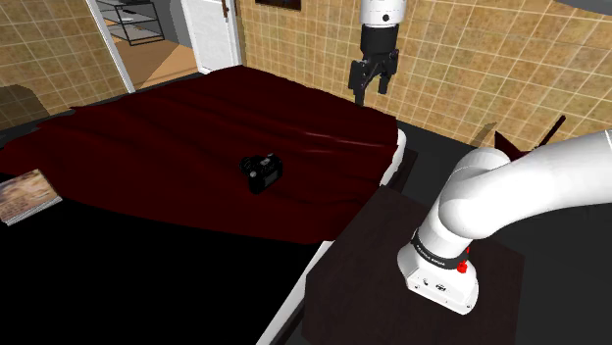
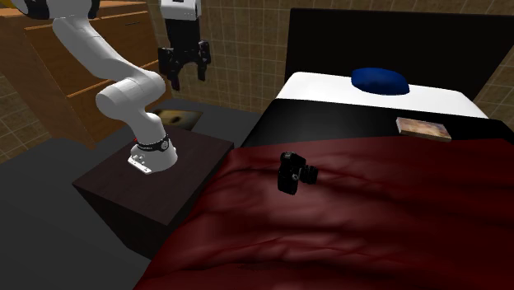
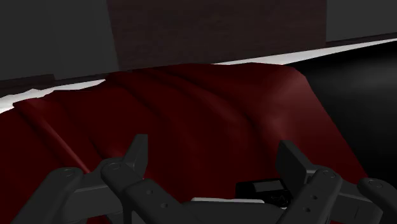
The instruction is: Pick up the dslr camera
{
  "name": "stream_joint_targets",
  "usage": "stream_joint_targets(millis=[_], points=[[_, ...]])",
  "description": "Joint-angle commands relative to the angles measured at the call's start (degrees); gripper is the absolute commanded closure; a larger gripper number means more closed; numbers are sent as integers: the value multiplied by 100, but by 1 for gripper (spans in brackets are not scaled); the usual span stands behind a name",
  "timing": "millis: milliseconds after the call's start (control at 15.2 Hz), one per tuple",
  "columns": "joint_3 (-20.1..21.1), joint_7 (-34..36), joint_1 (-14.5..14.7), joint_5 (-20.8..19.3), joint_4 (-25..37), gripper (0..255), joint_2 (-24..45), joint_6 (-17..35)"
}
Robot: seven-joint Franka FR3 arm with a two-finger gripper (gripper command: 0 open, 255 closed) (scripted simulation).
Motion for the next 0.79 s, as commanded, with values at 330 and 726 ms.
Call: stream_joint_targets(millis=[330,726], points=[[77,-9,139,19,-283,0,598,1073],[181,-16,288,14,-356,0,1529,2308]])
